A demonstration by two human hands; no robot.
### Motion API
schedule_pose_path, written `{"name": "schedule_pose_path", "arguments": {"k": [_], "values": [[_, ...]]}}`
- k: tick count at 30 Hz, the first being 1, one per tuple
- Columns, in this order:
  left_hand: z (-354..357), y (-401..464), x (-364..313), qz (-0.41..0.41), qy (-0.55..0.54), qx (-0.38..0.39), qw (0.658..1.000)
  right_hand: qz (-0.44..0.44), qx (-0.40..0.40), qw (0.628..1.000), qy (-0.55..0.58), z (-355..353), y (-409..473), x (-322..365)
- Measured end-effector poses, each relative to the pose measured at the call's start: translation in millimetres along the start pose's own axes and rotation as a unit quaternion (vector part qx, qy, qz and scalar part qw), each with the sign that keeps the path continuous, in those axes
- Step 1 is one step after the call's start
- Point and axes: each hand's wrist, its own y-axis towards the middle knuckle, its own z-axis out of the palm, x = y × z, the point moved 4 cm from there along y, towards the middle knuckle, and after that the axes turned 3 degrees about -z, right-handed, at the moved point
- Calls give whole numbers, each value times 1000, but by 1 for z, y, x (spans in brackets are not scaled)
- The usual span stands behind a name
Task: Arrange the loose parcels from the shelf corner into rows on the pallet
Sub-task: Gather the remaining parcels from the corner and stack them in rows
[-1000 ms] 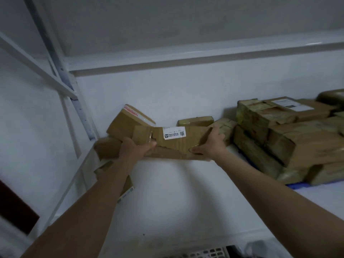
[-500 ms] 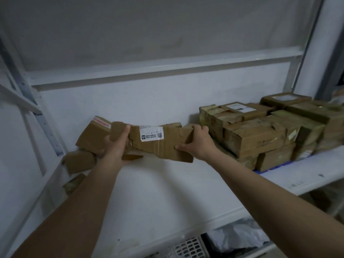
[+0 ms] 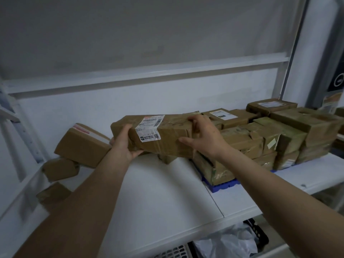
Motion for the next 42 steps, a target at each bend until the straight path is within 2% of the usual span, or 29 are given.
{"name": "schedule_pose_path", "arguments": {"k": [5,12,21,27,33,42], "values": [[54,-2,8,34,12,-1,999,59,23,992,108,-42,17,-54],[159,-2,29,52,70,37,996,55,106,985,127,-107,27,-127],[292,-10,88,93,163,102,977,88,32,988,124,-180,25,-231],[360,-10,123,126,296,166,932,138,-32,983,120,-209,33,-285],[401,4,140,221,474,147,840,199,-112,970,84,-238,40,-327],[406,49,136,208,537,120,809,274,-165,947,8,-249,65,-359]]}}
